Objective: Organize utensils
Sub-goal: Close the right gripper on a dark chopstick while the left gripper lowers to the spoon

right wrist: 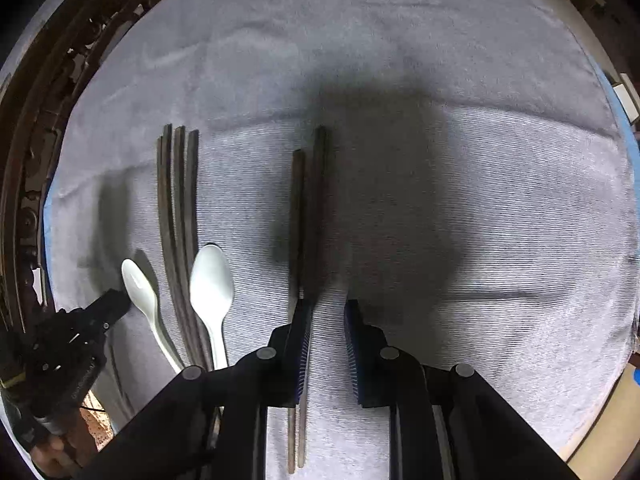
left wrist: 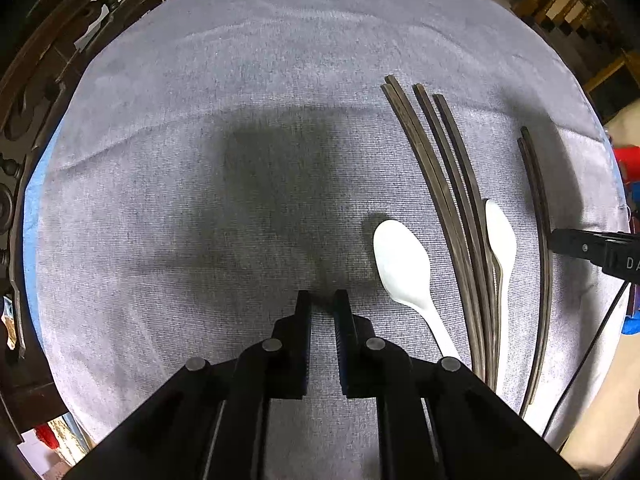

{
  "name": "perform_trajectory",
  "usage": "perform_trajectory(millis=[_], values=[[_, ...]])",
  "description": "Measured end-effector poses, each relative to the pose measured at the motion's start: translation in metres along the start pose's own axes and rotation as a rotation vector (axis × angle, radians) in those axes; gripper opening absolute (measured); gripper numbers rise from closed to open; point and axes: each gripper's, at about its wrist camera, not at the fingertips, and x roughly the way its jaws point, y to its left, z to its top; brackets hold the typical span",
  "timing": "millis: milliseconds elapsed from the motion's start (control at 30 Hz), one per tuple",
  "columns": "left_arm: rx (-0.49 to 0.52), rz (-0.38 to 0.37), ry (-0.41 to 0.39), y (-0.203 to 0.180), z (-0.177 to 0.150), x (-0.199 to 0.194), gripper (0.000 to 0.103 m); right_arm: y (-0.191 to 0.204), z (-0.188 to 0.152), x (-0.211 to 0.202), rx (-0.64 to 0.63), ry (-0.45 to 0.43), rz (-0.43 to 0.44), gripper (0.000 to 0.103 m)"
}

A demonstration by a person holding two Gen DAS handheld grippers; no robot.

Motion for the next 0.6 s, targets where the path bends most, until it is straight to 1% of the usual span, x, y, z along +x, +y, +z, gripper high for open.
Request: perform_trajectory(millis=[33,67,133,233,300,333,400,433,467,567,600], values=[[0.001,-0.002,0.000,0.000,-0.002,0.001,0.010,0.005,0.001,0.002,-0.008,0.004,0.000,0.021],[0.001,-0.002,-0.001,-0.002,-0.007,0.001,0.010,0.011,0.001,0.003,-0.021,-0.004,-0.021,0.021],[-0.002,-0.003,0.001,-0.002,-0.009,0.001,0.010,0.019,0.001,-0.001,-0.033,-0.003,-0.045,0.021],[-0.003,-0.008,0.006,0.002,-0.005,0.002,0.010,0.033,-0.003,-0.001,-0.043,0.008,-0.054,0.021],[-0.004,-0.010,0.007,0.004,-0.005,0.003,0.011,0.027,-0.008,0.002,-0.043,0.018,-0.079,0.020],[-0.003,-0.011,0.008,0.006,-0.002,0.007,0.011,0.018,-0.014,0.005,-0.034,0.020,-0.070,0.018],[-0.001,-0.010,0.013,0.003,0.000,0.008,0.012,0.012,-0.016,0.005,-0.017,0.020,-0.059,0.018],[-0.001,-0.012,0.015,0.003,0.001,0.009,0.015,0.012,-0.017,0.006,-0.013,0.019,-0.053,0.018],[-0.002,-0.018,0.017,0.002,0.000,0.009,0.020,0.015,-0.017,0.008,-0.017,0.018,-0.057,0.018],[-0.006,-0.022,0.032,-0.001,-0.001,0.011,0.021,0.018,-0.010,0.008,-0.038,0.011,-0.082,0.021],[-0.013,-0.024,0.043,-0.002,-0.001,0.012,0.021,0.014,-0.006,-0.002,-0.043,0.009,-0.090,0.021]])
